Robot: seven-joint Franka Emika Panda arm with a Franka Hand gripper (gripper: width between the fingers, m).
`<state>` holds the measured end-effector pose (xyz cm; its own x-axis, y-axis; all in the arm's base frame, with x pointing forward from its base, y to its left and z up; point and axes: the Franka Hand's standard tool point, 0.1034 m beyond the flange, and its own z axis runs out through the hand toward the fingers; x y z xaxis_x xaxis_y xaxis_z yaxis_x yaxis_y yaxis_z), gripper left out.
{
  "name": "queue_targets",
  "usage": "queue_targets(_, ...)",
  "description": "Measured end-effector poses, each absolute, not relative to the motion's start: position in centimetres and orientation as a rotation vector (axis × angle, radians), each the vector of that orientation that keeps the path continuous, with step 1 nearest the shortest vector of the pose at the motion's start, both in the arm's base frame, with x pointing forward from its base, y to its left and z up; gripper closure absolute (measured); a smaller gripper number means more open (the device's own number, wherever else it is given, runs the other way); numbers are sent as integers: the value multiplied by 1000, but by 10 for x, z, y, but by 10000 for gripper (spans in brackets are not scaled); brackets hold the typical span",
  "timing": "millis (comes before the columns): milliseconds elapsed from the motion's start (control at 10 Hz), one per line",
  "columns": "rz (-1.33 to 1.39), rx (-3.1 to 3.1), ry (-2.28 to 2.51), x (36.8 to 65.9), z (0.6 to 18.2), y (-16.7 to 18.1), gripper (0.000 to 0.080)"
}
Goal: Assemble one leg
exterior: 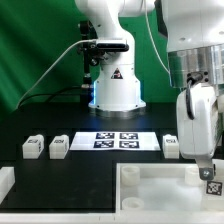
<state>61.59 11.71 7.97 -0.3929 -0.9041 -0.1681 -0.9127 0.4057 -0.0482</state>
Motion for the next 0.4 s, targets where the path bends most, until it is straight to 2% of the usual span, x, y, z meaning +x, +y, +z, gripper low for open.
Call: queue_targets(400, 77, -1625, 2489, 616, 80, 117, 151)
